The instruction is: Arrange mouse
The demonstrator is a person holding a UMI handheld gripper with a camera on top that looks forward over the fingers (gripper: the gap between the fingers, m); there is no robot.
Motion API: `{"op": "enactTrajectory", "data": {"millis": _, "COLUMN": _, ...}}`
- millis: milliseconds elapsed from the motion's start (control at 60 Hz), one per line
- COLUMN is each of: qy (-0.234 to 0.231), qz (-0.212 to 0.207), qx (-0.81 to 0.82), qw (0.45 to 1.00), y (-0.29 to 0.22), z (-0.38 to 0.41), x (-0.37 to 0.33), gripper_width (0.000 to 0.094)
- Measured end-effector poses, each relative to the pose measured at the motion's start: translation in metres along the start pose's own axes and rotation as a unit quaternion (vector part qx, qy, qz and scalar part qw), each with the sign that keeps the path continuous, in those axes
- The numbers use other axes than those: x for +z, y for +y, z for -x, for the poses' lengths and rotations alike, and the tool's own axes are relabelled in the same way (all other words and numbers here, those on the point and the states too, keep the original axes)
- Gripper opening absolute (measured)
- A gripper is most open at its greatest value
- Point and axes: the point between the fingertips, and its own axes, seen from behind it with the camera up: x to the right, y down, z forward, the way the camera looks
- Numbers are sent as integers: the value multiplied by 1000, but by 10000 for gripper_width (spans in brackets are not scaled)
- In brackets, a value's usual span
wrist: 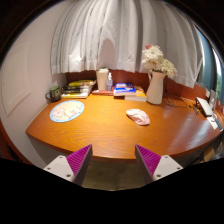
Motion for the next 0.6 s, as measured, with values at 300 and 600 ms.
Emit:
{"op": "enactTrajectory", "data": {"millis": 300, "qy": 52, "qz": 33, "qx": -5, "qw": 998, "y": 29, "z": -127, "x": 140, "gripper_width": 859}}
{"op": "enactTrajectory", "data": {"millis": 600, "qy": 41, "qz": 40, "qx": 4, "qw": 998, "y": -18, "z": -163, "x": 241, "gripper_width": 865}}
